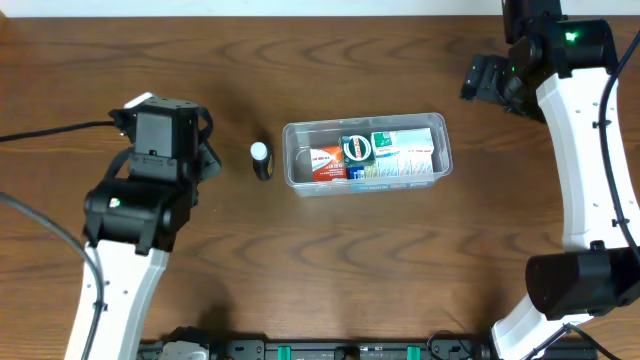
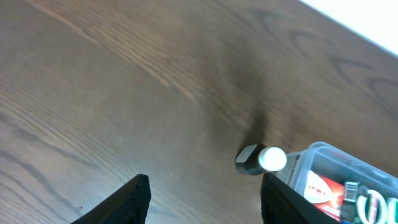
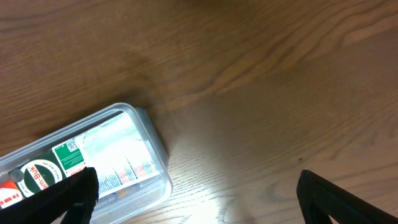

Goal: Pack container
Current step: 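Lift right gripper away to the upper right, then move left gripper to the white-capped bottle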

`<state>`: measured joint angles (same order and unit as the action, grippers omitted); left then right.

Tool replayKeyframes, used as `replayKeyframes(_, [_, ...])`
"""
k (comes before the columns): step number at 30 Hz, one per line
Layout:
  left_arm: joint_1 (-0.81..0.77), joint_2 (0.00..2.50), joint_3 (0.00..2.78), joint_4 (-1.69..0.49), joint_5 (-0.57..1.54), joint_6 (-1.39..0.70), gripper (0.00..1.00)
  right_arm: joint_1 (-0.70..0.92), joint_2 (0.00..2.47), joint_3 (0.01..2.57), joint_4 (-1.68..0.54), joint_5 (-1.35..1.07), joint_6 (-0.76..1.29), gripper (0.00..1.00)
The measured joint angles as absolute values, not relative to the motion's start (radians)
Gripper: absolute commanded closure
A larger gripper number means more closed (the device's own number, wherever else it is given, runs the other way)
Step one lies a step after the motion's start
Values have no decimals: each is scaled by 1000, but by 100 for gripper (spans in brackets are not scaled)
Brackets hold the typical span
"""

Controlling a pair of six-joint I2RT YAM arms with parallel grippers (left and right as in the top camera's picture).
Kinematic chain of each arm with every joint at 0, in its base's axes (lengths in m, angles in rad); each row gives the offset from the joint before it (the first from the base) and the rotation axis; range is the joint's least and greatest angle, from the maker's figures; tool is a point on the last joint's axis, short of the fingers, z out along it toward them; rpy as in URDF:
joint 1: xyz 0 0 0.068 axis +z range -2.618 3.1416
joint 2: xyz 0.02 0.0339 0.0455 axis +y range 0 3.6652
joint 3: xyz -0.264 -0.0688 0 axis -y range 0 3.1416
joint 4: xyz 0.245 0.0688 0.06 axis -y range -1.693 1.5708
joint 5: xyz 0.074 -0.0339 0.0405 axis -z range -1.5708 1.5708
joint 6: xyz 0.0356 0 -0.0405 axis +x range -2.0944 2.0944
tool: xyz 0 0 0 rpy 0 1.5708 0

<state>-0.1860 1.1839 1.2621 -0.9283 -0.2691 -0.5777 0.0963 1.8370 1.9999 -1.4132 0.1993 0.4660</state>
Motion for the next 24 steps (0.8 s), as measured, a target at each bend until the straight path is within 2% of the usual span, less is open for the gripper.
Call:
replayKeyframes(10, [-186, 1514, 1217, -836, -191, -407, 43, 96, 1837, 2000, -1414, 199, 466, 1])
replayKeyframes(18, [-187, 1551, 1243, -804, -134, -262, 9, 96, 1837, 2000, -1413, 199, 466, 1])
replayKeyframes(24, [-187, 1550, 1378, -831, -48, -205, 9, 96, 1837, 2000, -1414, 199, 466, 1])
